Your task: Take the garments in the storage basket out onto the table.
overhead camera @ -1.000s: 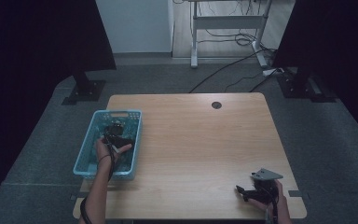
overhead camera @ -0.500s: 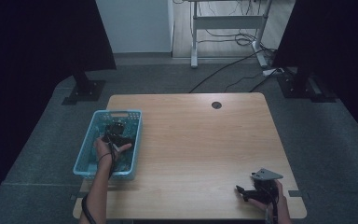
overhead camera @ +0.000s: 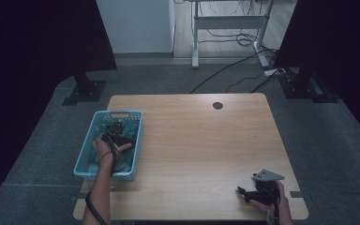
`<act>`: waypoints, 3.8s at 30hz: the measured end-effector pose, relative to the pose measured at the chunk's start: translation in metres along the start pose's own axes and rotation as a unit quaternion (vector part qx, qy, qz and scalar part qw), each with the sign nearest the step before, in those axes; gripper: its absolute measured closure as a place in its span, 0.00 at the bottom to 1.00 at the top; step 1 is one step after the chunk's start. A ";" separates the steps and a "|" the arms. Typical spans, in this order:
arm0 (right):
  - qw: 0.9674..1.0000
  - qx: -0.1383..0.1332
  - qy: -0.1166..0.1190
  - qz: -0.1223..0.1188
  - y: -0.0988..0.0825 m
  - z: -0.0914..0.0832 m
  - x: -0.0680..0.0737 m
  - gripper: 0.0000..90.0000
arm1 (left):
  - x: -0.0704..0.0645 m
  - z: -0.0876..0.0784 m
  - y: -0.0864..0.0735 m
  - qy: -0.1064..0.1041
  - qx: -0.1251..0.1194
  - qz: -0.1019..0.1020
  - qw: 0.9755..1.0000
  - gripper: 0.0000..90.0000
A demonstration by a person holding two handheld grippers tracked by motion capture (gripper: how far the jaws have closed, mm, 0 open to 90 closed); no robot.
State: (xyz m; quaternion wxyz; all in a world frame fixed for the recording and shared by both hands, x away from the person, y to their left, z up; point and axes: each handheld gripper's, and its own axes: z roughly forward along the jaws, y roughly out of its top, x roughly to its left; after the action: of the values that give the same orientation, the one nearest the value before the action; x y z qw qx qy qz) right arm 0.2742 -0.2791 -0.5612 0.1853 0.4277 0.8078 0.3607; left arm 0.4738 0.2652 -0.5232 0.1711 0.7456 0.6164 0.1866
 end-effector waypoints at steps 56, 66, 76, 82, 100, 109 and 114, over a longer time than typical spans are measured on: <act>1.000 0.000 0.000 -0.001 -0.001 -0.001 0.000 0.14 | 0.012 -0.054 -0.002 -0.064 -0.065 0.046 0.995 0.91; 1.000 0.000 0.000 -0.001 -0.001 -0.001 0.000 0.14 | 0.021 -0.076 -0.015 -0.084 -0.117 0.032 0.989 0.92; 1.000 0.000 0.000 -0.001 -0.001 -0.001 0.000 0.14 | 0.023 -0.096 -0.019 -0.092 -0.160 0.035 0.982 0.92; 1.000 0.000 0.000 -0.001 -0.001 -0.001 0.000 0.14 | 0.020 -0.107 -0.018 -0.097 -0.178 0.039 0.978 0.92; 1.000 0.000 -0.001 0.000 -0.001 -0.001 0.001 0.14 | 0.010 -0.138 -0.021 -0.105 -0.226 0.056 0.967 0.92; 1.000 0.000 -0.001 0.000 -0.001 0.000 0.001 0.14 | 0.011 -0.143 -0.023 -0.107 -0.237 0.055 0.964 0.92; 1.000 0.000 -0.001 0.000 -0.001 0.000 0.001 0.14 | 0.010 -0.152 -0.024 -0.107 -0.253 0.058 0.960 0.92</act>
State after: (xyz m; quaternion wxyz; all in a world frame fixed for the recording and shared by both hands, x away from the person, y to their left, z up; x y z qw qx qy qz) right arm 0.2733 -0.2790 -0.5612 0.1866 0.4281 0.8075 0.3603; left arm 0.3804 0.2834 -0.4019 0.4079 0.7281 0.4832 0.2647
